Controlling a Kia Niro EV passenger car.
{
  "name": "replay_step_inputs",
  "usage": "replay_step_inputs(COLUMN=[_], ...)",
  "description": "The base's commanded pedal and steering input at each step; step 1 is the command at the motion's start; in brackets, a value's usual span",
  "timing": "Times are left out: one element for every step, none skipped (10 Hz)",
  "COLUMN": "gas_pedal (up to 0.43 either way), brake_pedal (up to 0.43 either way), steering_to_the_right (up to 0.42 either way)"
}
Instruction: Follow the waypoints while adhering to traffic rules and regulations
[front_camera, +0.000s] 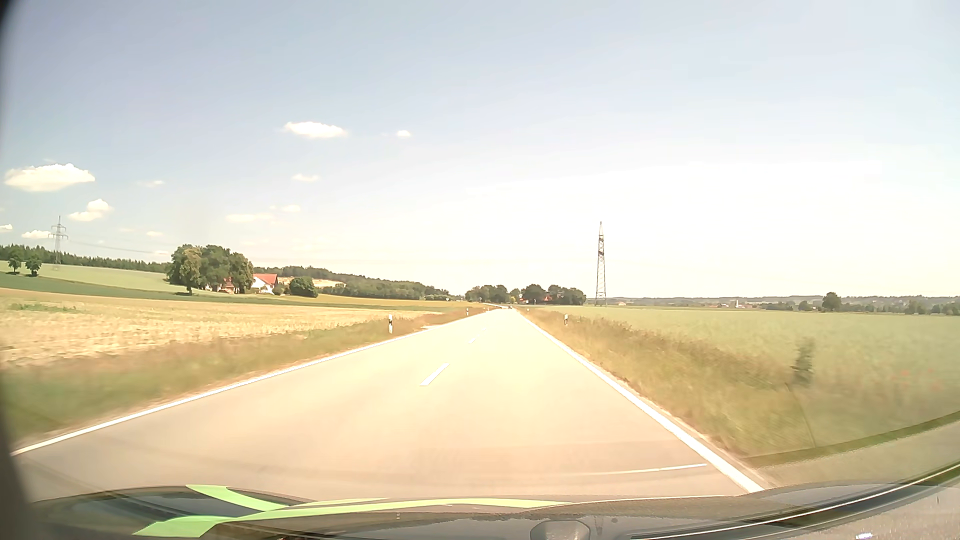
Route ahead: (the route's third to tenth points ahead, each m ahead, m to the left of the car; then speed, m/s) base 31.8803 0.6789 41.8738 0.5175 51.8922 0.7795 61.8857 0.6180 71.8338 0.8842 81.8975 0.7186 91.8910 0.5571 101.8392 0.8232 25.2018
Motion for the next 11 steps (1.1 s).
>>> replay_step_inputs(gas_pedal=[0.228,0.220,0.220,0.220,0.220,0.220,0.220,0.220,0.220,0.209,0.209], brake_pedal=[0.000,0.000,0.000,0.000,0.000,0.000,0.000,0.000,0.000,0.000,0.000], steering_to_the_right=[0.003,0.002,0.001,0.000,0.000,0.000,0.000,0.000,-0.001,-0.004,-0.005])
